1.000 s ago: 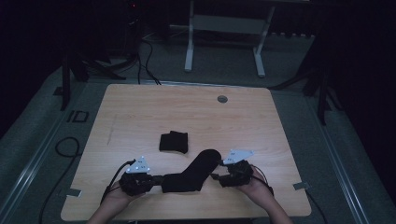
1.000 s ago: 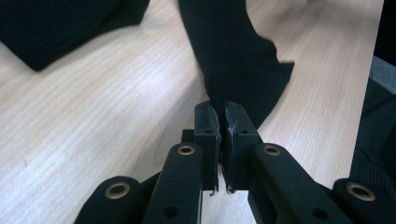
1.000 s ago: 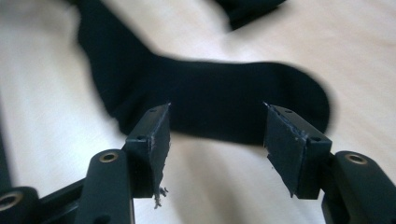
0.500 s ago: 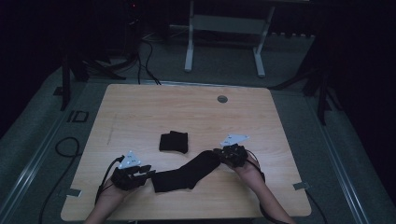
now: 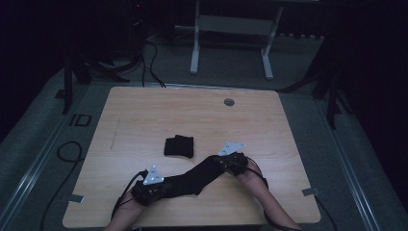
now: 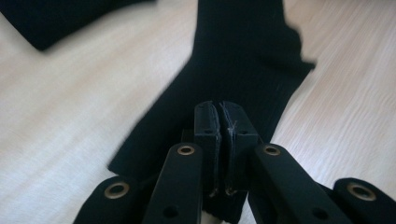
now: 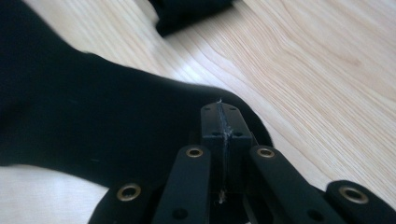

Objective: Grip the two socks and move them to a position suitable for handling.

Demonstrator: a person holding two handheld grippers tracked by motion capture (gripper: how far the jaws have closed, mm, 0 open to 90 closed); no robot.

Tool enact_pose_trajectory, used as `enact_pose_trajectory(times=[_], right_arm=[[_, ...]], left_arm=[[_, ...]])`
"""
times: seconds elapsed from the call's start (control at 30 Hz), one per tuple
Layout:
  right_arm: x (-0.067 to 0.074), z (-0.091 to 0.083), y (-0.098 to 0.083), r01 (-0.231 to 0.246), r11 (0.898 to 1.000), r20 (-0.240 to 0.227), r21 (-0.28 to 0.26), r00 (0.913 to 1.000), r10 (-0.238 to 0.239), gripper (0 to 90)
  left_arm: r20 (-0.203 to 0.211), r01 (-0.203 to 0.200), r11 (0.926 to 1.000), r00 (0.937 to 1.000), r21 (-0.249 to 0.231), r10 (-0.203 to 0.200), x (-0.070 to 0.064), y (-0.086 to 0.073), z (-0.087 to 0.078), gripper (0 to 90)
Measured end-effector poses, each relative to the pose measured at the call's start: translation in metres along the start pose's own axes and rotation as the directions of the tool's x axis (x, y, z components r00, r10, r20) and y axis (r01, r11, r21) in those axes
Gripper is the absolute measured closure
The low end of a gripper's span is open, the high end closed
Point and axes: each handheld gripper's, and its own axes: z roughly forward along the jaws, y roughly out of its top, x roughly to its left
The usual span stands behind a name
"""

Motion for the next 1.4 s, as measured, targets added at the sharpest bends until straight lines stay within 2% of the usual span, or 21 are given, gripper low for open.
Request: enact_pose_trajectory(times=[0.1, 0.13, 0.23, 0.43, 0.53, 0.7, 0.87, 0.97, 1.07, 1.17, 1.33, 1.4], right_arm=[[-0.007, 0.004, -0.006, -0.021, 0.999, 0.031, 0.028, 0.9993, 0.02, 89.4], [-0.009, 0.005, -0.008, -0.029, 0.999, 0.038, 0.038, 0.9989, 0.027, 89.5], [-0.011, 0.002, -0.016, -0.039, 0.998, 0.034, 0.039, 0.9987, 0.038, 89.3], [-0.007, -0.011, -0.031, -0.049, 0.998, 0.032, 0.037, 0.9983, 0.048, 86.3], [-0.005, -0.025, -0.047, -0.09, 0.996, 0.024, 0.026, 0.9957, 0.089, 86.1], [0.001, -0.043, -0.063, -0.094, 0.995, 0.029, 0.039, 0.9952, 0.093, 86.0], [0.002, -0.058, -0.079, -0.13, 0.991, 0.021, 0.043, 0.9914, 0.129, 86.0], [0.002, -0.065, -0.086, -0.135, 0.99, 0.024, 0.046, 0.9907, 0.134, 85.7], [0.002, -0.07, -0.09, -0.132, 0.99, 0.031, 0.053, 0.9909, 0.131, 85.6], [0.002, -0.074, -0.094, -0.149, 0.987, 0.02, 0.053, 0.9887, 0.149, 85.4], [0.005, -0.082, -0.096, -0.154, 0.986, 0.02, 0.065, 0.988, 0.153, 79.7], [0.006, -0.09, -0.092, -0.153, 0.988, 0.013, 0.031, 0.9882, 0.153, 78.2]], left_arm=[[0.01, 0.002, 1.0, 1.0, -0.005, -0.002, 0.003, -0.002, 0.003, 87.8], [0.001, 0.001, 1.0, 1.0, -0.005, -0.001, 0.005, -0.002, 0.003, 87.8], [0.004, 0.0, 0.9998, 1.0, -0.019, 0.0, 0.008, -0.002, 0.004, 87.8], [-0.003, -0.028, 0.9994, 0.9996, -0.021, 0.028, 0.012, 0.001, 0.007, 87.8], [0.01, -0.044, 0.9988, 0.999, -0.021, 0.044, 0.012, 0.006, 0.012, 87.8], [0.039, -0.062, 0.9979, 0.9973, -0.021, 0.063, 0.005, 0.013, 0.019, 87.8], [0.073, -0.078, 0.9968, 0.9942, -0.021, 0.079, -0.004, 0.017, 0.024, 87.8], [0.092, -0.079, 0.9966, 0.9925, -0.025, 0.081, -0.008, 0.018, 0.026, 87.8], [0.105, -0.098, 0.9949, 0.9894, -0.022, 0.1, -0.012, 0.018, 0.026, 87.8], [0.119, -0.094, 0.9953, 0.9883, -0.023, 0.096, -0.015, 0.016, 0.025, 87.8], [0.122, -0.106, 0.9941, 0.9866, -0.025, 0.108, -0.022, 0.018, 0.024, 87.7], [0.1, -0.091, 0.9945, 0.9903, -0.051, 0.096, -0.021, 0.02, 0.022, 87.8]])
